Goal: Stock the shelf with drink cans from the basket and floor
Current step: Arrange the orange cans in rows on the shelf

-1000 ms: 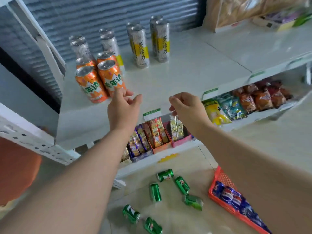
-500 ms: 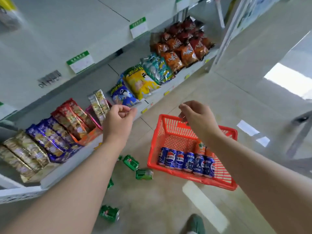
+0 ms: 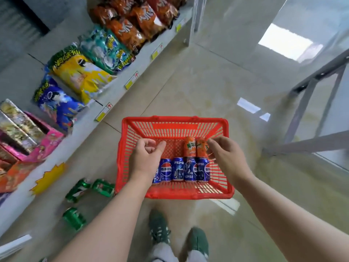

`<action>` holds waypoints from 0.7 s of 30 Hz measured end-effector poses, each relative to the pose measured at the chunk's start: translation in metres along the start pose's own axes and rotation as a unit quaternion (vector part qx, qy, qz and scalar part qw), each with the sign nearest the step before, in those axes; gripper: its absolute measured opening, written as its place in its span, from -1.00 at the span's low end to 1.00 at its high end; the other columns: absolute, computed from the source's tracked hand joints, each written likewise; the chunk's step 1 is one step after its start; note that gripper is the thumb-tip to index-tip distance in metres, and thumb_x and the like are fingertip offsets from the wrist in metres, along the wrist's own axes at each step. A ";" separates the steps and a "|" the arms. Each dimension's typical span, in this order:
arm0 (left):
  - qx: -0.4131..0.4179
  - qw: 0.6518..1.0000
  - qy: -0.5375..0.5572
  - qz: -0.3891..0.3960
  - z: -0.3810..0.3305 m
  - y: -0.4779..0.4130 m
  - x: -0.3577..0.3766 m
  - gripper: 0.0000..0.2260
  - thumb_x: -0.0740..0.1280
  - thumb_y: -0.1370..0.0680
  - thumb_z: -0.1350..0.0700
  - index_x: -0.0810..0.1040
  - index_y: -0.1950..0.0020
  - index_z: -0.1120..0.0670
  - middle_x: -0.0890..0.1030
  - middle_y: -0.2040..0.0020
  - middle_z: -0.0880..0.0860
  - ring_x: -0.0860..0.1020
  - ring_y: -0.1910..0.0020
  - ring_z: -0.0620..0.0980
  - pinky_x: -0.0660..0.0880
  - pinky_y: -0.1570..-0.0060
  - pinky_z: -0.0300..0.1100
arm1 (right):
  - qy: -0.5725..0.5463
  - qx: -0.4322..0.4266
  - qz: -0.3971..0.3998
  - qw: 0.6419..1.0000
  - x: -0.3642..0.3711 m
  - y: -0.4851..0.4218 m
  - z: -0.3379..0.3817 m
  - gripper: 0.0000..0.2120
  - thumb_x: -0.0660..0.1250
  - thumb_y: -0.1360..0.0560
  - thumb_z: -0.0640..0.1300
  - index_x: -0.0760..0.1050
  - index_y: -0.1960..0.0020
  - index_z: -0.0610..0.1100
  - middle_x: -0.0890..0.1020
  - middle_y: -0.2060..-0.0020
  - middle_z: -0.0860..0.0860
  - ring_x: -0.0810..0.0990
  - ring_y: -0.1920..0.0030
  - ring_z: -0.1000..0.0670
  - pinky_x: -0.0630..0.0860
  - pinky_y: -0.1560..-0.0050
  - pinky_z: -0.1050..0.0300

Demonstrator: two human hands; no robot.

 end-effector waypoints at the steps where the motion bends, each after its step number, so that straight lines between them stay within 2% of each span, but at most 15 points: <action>1: -0.006 1.000 -0.001 0.013 0.007 -0.006 0.011 -0.78 0.39 -0.48 -0.09 0.48 0.01 0.01 0.60 0.11 0.03 0.62 0.12 0.08 0.58 0.05 0.05 | -0.002 0.014 -0.001 1.000 0.002 -0.005 -0.010 -0.77 0.28 -0.56 0.00 0.57 0.15 -0.12 0.66 0.29 -0.04 0.61 0.25 -0.08 0.56 0.09 -0.13; 4: -0.025 0.998 -0.014 0.052 0.029 -0.030 0.040 -0.81 0.40 -0.47 -0.08 0.47 0.06 -0.03 0.58 0.13 0.01 0.61 0.11 0.10 0.58 0.04 0.08 | -0.015 0.046 -0.013 0.999 0.006 -0.021 -0.037 -0.77 0.29 -0.57 -0.04 0.55 0.15 -0.17 0.62 0.31 -0.02 0.54 0.28 0.00 0.54 0.12 -0.10; 7: -0.045 0.993 -0.043 0.098 0.049 -0.056 0.064 -0.81 0.39 -0.47 -0.12 0.48 0.07 -0.06 0.58 0.10 0.03 0.59 0.13 0.04 0.57 0.14 0.01 | -0.015 0.084 -0.042 0.995 0.013 -0.038 -0.061 -0.83 0.27 -0.58 -0.04 0.54 0.16 -0.05 0.64 0.26 0.01 0.59 0.21 -0.02 0.53 0.11 -0.01; 9: -0.054 0.989 -0.053 0.126 0.064 -0.079 0.082 -0.77 0.39 -0.47 -0.12 0.49 0.02 -0.03 0.57 0.08 0.04 0.58 0.14 0.03 0.55 0.20 -0.04 | -0.015 0.097 -0.056 0.994 0.019 -0.057 -0.080 -0.84 0.25 -0.58 -0.03 0.54 0.14 -0.03 0.65 0.22 0.01 0.61 0.16 -0.03 0.56 0.05 -0.06; 12: -0.059 0.988 -0.058 0.130 0.086 -0.113 0.105 -0.76 0.42 -0.45 -0.12 0.50 0.02 -0.02 0.56 0.10 0.01 0.60 0.06 0.08 0.58 0.00 0.06 | -0.001 0.100 -0.057 0.993 0.034 -0.084 -0.106 -0.79 0.24 -0.57 0.05 0.58 0.01 -0.04 0.67 0.11 0.04 0.63 0.05 -0.01 0.57 -0.06 -0.09; 14: -0.067 0.987 -0.059 0.133 0.103 -0.136 0.126 -0.73 0.43 -0.44 -0.13 0.51 0.00 -0.01 0.57 0.08 0.00 0.60 0.01 0.11 0.56 -0.06 0.08 | 0.002 0.109 -0.059 0.992 0.045 -0.101 -0.127 -0.77 0.23 -0.58 0.04 0.57 -0.06 -0.07 0.66 0.06 0.07 0.61 0.01 0.03 0.55 -0.05 0.01; 18: -0.069 0.985 -0.059 0.148 0.129 -0.173 0.172 -0.67 0.41 -0.46 -0.12 0.49 -0.09 0.05 0.55 0.00 -0.02 0.52 -0.05 0.03 0.44 -0.04 -0.09 | 0.008 0.121 -0.033 0.992 0.067 -0.135 -0.169 -0.84 0.21 -0.62 0.01 0.48 -0.09 -0.03 0.56 0.09 0.18 0.50 0.10 0.22 0.38 0.19 0.35; 21: -0.102 0.978 -0.063 0.171 0.149 -0.195 0.213 -0.58 0.38 -0.48 -0.14 0.45 -0.20 0.10 0.49 -0.05 -0.02 0.46 -0.05 -0.01 0.37 -0.04 -0.13 | 0.003 0.129 -0.026 0.991 0.081 -0.163 -0.198 -0.85 0.20 -0.61 0.04 0.44 -0.11 0.01 0.54 0.06 0.19 0.50 0.03 0.16 0.40 0.14 0.30</action>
Point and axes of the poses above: each hand's wrist, its own y-axis away from the middle knuckle, its own x-axis out of the palm, z = x × y, the point moved 1 cm from there along -y, towards the middle knuckle
